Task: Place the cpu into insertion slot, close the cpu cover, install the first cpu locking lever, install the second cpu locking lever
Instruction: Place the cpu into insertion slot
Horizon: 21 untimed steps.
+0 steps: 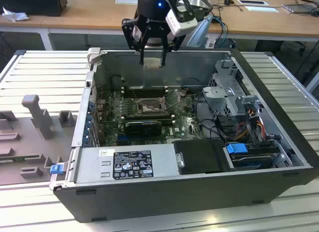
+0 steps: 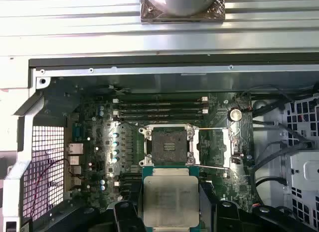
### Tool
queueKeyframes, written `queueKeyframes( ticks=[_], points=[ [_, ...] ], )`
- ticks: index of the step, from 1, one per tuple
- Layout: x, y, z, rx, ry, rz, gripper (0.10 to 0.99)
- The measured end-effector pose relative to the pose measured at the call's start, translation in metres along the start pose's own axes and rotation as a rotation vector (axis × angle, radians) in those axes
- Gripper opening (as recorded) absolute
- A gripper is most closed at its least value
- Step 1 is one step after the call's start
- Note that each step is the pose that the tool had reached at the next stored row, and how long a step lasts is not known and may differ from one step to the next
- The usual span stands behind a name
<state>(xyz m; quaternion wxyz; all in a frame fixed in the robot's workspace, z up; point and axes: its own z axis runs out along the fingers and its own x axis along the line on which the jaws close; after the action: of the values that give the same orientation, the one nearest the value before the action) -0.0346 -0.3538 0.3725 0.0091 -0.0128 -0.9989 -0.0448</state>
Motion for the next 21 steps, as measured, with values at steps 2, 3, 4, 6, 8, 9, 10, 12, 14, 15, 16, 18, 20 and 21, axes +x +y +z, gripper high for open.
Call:
queueKeyframes(
  ticks=[2,3,4,6,8,9,10,12,14,15,16,18,20,21],
  points=[
    [0.0,0.0,0.0,0.0,-0.0004,0.004,0.541],
    [-0.0001,0.0,0.0001,0.0,-0.0011,0.012,0.541],
    [0.0,0.0,0.0002,0.0,-0.0014,0.016,0.541],
    [0.0,-0.0001,0.001,0.0,-0.0014,0.016,0.541],
    [0.0,-0.0001,0.0014,0.0,-0.0014,0.016,0.541],
    [0.0,-0.0002,0.0016,0.0,-0.0015,0.016,0.541],
    [0.0,-0.0002,0.0019,0.0,-0.0014,0.016,0.541],
    [0.0,-0.0002,0.0021,0.001,-0.0015,0.016,0.541],
    [-0.0001,-0.0002,0.0022,0.001,-0.0019,0.021,0.541],
    [-0.0001,-0.0002,0.0022,0.001,-0.0022,0.024,0.541],
    [-0.0001,-0.0002,0.0024,0.001,-0.0028,0.032,0.541],
    [-0.0001,-0.0002,0.0025,0.001,-0.0033,0.036,0.541],
    [-0.0001,-0.0002,0.0026,0.001,-0.0037,0.04,0.541],
    [-0.0001,-0.0002,0.0027,0.001,-0.0038,0.042,0.541]
  ],
)
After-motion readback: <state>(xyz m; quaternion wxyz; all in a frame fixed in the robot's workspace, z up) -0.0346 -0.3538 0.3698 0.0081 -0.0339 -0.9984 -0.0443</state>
